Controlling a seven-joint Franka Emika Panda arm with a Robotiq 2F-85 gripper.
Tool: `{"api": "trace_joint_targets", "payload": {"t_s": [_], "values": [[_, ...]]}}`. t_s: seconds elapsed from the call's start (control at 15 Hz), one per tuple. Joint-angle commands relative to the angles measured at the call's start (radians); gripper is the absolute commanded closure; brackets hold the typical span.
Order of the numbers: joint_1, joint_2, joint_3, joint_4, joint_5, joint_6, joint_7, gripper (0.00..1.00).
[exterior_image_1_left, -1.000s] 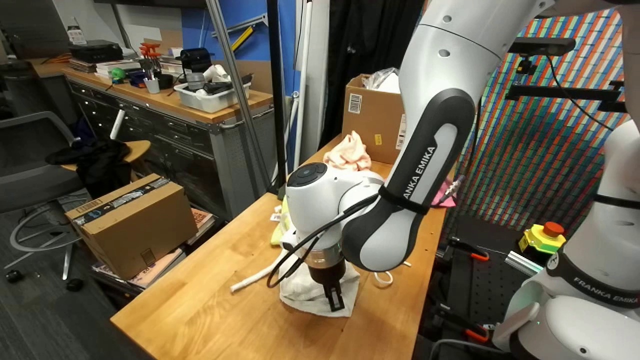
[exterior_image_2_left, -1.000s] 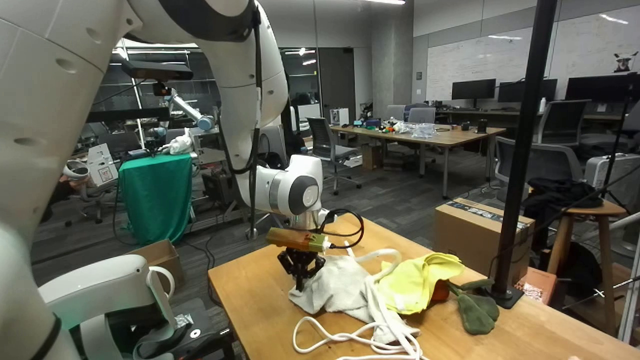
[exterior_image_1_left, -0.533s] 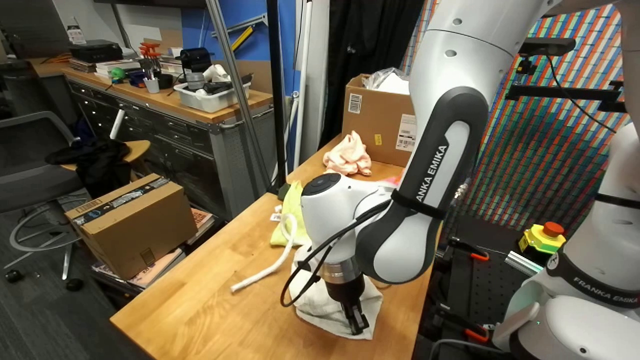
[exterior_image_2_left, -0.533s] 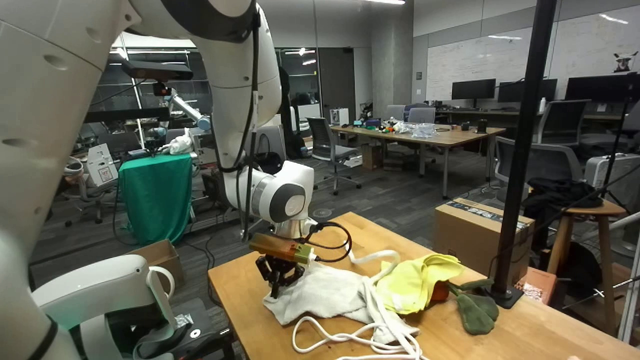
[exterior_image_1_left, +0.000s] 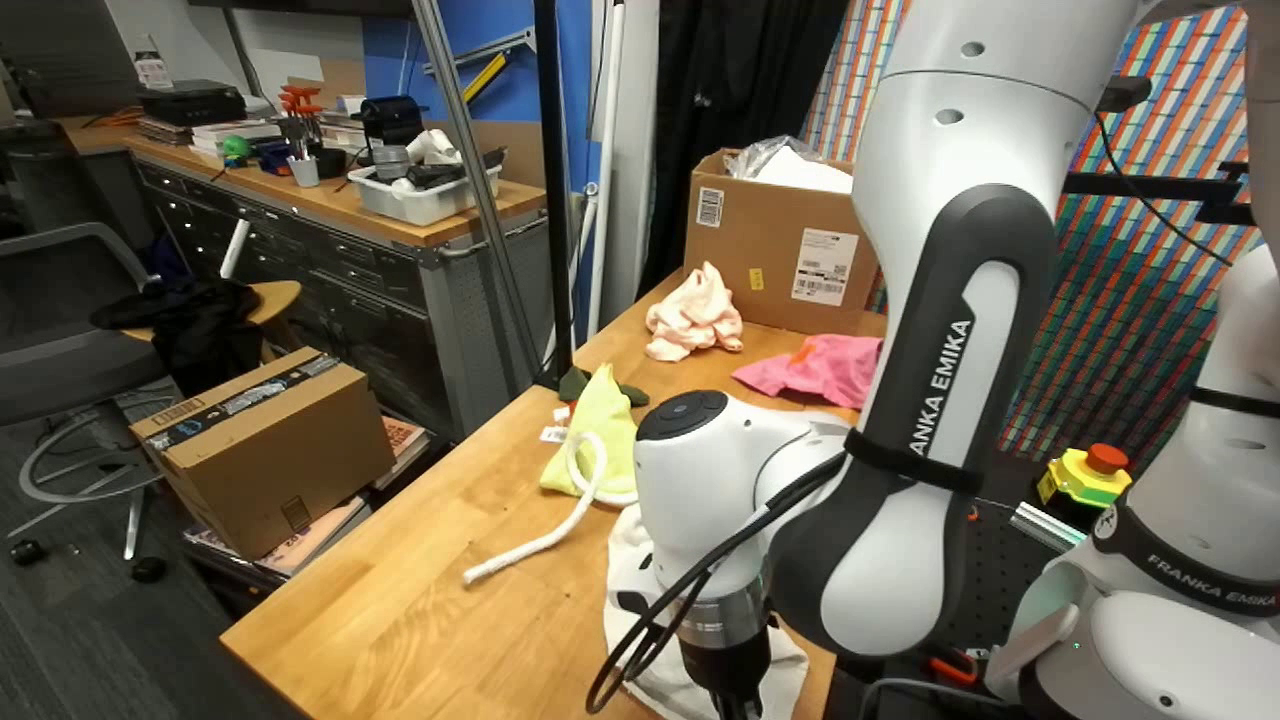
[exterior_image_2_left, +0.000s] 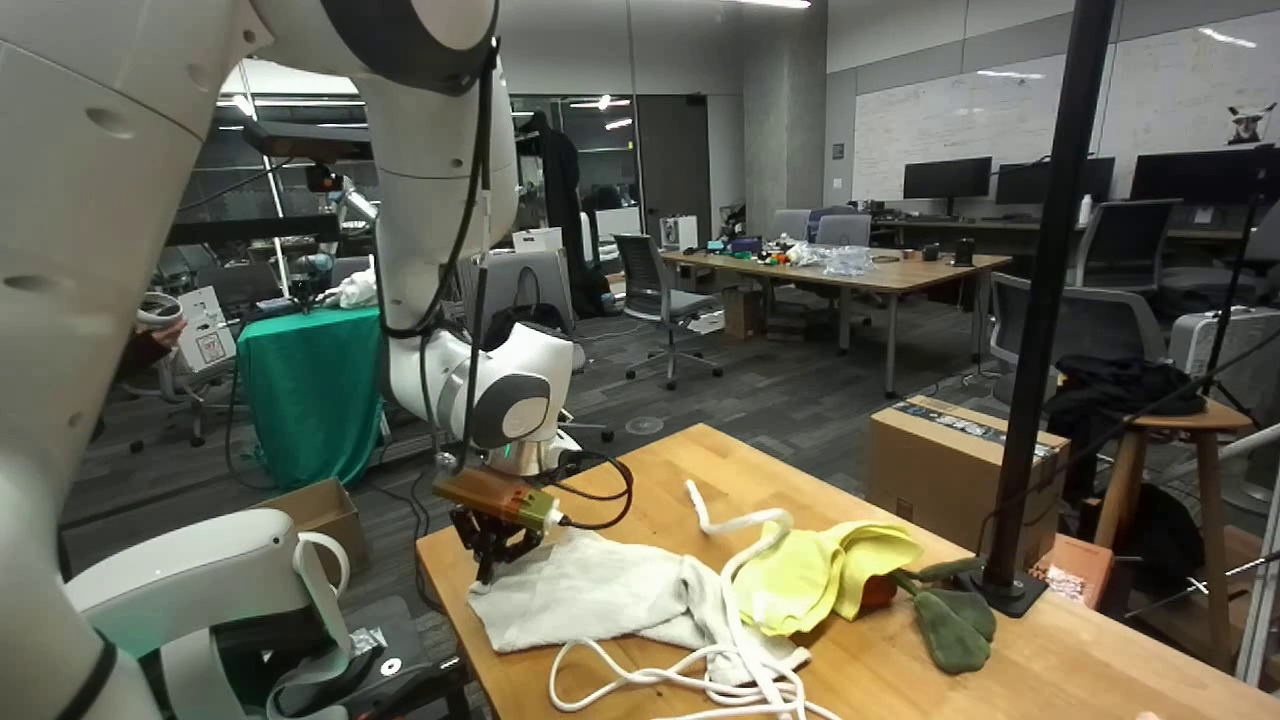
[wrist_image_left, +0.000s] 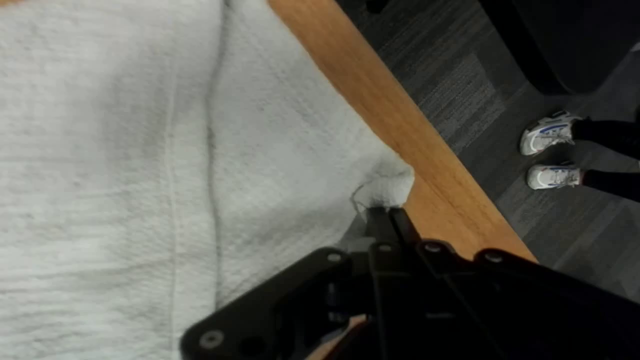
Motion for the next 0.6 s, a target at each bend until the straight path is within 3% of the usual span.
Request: {"api": "trace_joint_targets", "payload": {"t_s": [0.0, 0.53], "values": [[0.015, -0.007, 0.041, -0.017, 0.057, 0.101, 0.038, 0.97], [0.037, 0.009, 0.074, -0.021, 0.071, 0.209, 0.157, 0.97]]}}
